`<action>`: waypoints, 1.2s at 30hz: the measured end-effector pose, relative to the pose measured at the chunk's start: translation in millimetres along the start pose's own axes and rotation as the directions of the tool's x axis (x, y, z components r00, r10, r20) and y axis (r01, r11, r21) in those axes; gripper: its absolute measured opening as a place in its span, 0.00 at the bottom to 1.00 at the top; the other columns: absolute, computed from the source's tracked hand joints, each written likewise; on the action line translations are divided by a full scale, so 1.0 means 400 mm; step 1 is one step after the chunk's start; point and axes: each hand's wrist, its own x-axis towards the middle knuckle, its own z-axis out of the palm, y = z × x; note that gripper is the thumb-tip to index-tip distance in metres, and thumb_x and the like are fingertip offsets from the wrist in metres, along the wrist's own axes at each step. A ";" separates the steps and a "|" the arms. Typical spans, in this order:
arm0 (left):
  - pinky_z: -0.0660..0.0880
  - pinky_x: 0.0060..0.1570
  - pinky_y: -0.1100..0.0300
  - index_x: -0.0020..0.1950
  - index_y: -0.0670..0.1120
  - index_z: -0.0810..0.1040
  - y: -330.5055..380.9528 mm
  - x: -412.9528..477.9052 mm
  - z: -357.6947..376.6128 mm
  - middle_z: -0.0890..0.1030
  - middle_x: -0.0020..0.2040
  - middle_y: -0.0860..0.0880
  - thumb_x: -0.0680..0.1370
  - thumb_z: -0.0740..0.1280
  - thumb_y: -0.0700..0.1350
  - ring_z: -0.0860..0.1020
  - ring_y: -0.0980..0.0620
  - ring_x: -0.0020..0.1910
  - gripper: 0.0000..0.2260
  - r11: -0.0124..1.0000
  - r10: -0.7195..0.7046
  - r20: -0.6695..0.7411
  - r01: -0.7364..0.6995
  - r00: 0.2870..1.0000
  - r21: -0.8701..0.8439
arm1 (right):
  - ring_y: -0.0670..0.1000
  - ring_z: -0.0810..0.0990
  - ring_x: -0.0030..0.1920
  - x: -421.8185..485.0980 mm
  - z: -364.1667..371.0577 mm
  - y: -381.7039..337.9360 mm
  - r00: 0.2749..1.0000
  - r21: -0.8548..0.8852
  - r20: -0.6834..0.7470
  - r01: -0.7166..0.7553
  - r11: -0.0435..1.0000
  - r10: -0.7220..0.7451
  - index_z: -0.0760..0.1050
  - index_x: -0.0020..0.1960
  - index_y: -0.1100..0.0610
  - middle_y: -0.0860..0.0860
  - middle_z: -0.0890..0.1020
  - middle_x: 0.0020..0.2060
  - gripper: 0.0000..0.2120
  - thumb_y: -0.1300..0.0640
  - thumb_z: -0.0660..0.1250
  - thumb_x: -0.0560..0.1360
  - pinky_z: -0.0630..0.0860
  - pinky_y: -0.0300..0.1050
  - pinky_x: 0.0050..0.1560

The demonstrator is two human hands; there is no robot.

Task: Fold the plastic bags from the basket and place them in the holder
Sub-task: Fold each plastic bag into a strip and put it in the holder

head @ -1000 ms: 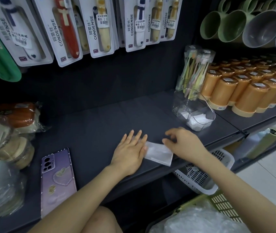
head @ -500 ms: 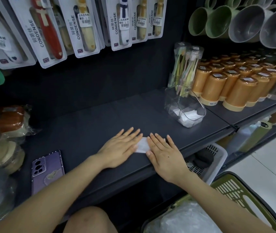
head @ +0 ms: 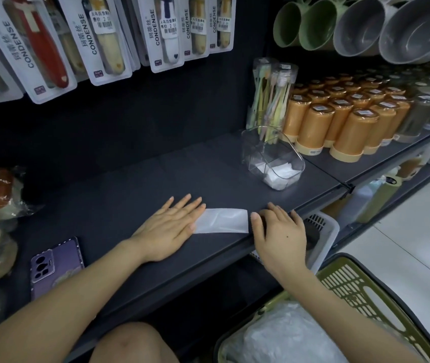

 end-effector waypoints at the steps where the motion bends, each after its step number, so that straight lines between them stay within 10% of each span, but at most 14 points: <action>1: 0.31 0.73 0.61 0.76 0.57 0.38 -0.001 0.000 0.001 0.39 0.77 0.60 0.79 0.35 0.57 0.33 0.62 0.75 0.24 1.000 -0.003 0.002 0.003 1.000 0.001 | 0.59 0.80 0.49 -0.002 0.002 -0.019 0.995 -0.033 -0.097 -0.036 0.999 0.033 0.82 0.41 0.58 0.55 0.83 0.46 0.27 0.42 0.52 0.77 0.70 0.54 0.53; 3: 0.31 0.73 0.61 0.75 0.57 0.37 -0.006 -0.001 0.006 0.38 0.77 0.60 0.78 0.33 0.59 0.33 0.62 0.74 0.26 1.000 -0.005 0.006 0.005 1.000 -0.002 | 0.59 0.76 0.40 -0.004 0.005 -0.055 0.989 -0.101 -0.113 -0.111 0.989 0.100 0.81 0.34 0.56 0.54 0.78 0.37 0.19 0.44 0.63 0.73 0.68 0.51 0.44; 9: 0.33 0.70 0.70 0.75 0.58 0.39 -0.003 -0.004 -0.002 0.41 0.75 0.63 0.78 0.36 0.66 0.37 0.61 0.76 0.27 0.976 -0.061 -0.045 0.050 0.997 -0.212 | 0.55 0.73 0.53 0.026 -0.005 -0.093 0.935 0.028 0.121 -0.339 0.940 0.334 0.82 0.45 0.50 0.49 0.79 0.49 0.09 0.52 0.63 0.76 0.63 0.47 0.51; 13: 0.50 0.74 0.64 0.75 0.56 0.62 0.027 -0.011 -0.045 0.58 0.75 0.58 0.81 0.60 0.53 0.54 0.60 0.75 0.22 0.558 -0.398 -0.067 0.184 0.915 -0.809 | 0.52 0.78 0.47 0.032 -0.037 -0.083 0.941 0.330 0.183 -0.332 0.884 0.286 0.76 0.43 0.54 0.48 0.81 0.41 0.06 0.54 0.65 0.78 0.68 0.45 0.47; 18: 0.74 0.61 0.58 0.59 0.48 0.79 0.077 0.012 -0.108 0.83 0.55 0.51 0.75 0.70 0.38 0.79 0.56 0.56 0.13 0.543 -0.229 -0.025 0.106 0.973 -0.833 | 0.47 0.78 0.36 0.079 -0.128 -0.069 0.969 0.497 0.248 -0.142 0.856 0.016 0.72 0.41 0.53 0.49 0.81 0.32 0.07 0.57 0.67 0.77 0.70 0.38 0.39; 22: 0.75 0.44 0.62 0.43 0.41 0.82 0.121 0.012 -0.137 0.82 0.37 0.50 0.74 0.69 0.33 0.80 0.55 0.39 0.05 0.463 -0.227 0.012 0.119 0.974 -0.878 | 0.45 0.73 0.30 0.146 -0.190 -0.077 0.947 0.555 0.295 -0.060 0.830 -0.129 0.70 0.40 0.52 0.49 0.78 0.28 0.09 0.59 0.67 0.77 0.70 0.41 0.37; 28: 0.79 0.47 0.53 0.52 0.37 0.81 0.185 -0.021 -0.154 0.84 0.48 0.43 0.75 0.68 0.34 0.83 0.46 0.46 0.07 0.051 -0.419 0.065 0.095 0.906 -0.994 | 0.49 0.79 0.37 0.121 -0.221 -0.088 0.832 0.740 0.550 -0.446 0.504 -0.072 0.71 0.62 0.56 0.56 0.83 0.42 0.17 0.55 0.70 0.75 0.75 0.42 0.34; 36: 0.81 0.49 0.50 0.53 0.40 0.81 0.234 -0.043 -0.149 0.85 0.49 0.42 0.76 0.67 0.35 0.84 0.44 0.47 0.07 -0.123 -0.485 0.120 0.069 0.866 -0.990 | 0.49 0.78 0.34 0.032 -0.195 -0.113 0.845 0.818 0.528 -0.481 0.314 -0.080 0.79 0.51 0.58 0.52 0.83 0.35 0.07 0.66 0.66 0.76 0.71 0.39 0.27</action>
